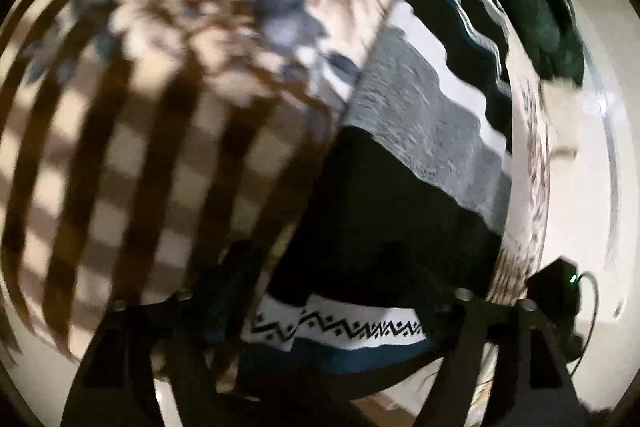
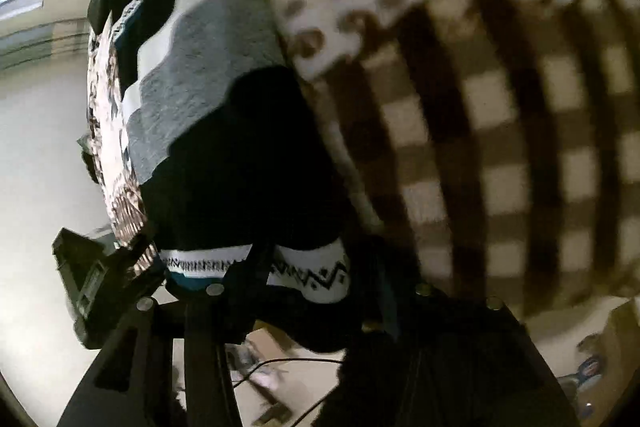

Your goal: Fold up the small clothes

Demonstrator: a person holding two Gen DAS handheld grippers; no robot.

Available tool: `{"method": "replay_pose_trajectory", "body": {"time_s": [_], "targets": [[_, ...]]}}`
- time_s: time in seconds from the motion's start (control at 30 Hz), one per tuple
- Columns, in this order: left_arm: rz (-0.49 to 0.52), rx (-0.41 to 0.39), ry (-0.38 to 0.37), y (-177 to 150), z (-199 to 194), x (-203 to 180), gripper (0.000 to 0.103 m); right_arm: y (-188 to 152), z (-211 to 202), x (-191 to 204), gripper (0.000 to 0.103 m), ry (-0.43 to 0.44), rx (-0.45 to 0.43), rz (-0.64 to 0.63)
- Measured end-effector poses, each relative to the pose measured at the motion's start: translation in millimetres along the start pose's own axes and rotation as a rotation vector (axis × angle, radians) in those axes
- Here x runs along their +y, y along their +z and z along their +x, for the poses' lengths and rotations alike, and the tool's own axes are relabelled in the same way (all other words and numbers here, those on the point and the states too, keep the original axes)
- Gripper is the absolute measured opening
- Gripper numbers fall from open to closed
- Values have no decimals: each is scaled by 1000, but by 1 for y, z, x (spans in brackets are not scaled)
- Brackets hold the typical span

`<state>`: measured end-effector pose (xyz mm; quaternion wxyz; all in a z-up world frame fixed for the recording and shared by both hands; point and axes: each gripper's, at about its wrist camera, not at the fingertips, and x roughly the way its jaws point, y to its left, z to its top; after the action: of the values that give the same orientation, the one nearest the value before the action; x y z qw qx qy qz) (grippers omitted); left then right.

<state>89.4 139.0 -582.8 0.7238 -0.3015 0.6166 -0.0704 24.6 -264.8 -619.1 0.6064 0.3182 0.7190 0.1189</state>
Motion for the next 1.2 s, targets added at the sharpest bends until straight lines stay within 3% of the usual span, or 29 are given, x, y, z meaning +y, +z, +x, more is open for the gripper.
{"method": "replay_pose_trajectory", "body": {"time_s": [0.03, 0.1, 0.13, 0.17, 0.2, 0.23, 0.27, 0.3, 0.33, 0.57, 0.8, 0.97, 1.07, 1.2], "targets": [[14, 5, -3, -1, 1, -4, 89, 2, 3, -2, 56, 20, 0, 3], [27, 22, 7, -2, 4, -11, 89, 2, 5, -4, 56, 64, -9, 9], [26, 17, 6, -3, 3, -13, 89, 2, 5, -4, 52, 80, -12, 10], [21, 10, -14, -6, 1, -15, 89, 0, 5, -3, 43, 88, -15, 9], [20, 10, -33, -8, -2, -17, 86, -2, 5, -3, 22, 107, -5, 3], [22, -6, -29, -11, -6, -20, 63, -3, 4, -3, 18, 113, 2, 2], [28, -10, -13, -14, -7, -23, 28, -5, 1, -2, 15, 120, -8, 1], [33, -9, 7, -19, -10, -25, 14, -7, 1, 2, 12, 123, -14, -3], [29, -21, 7, -22, -14, -26, 12, -8, -2, 5, 11, 121, -21, -8], [-50, -82, -80, -34, -56, -42, 10, -17, -33, 26, 10, 141, -40, -27], [-158, -132, -246, -3, -105, -65, 9, -14, -95, 48, 10, 221, -96, -33], [-165, -234, -365, 67, -132, -100, 9, 17, -142, 94, 10, 288, -182, -90], [-125, -282, -398, 131, -130, -122, 9, 55, -161, 130, 10, 311, -253, -137], [-99, -291, -421, 215, -100, -144, 10, 130, -176, 169, 10, 311, -373, -143]]}}
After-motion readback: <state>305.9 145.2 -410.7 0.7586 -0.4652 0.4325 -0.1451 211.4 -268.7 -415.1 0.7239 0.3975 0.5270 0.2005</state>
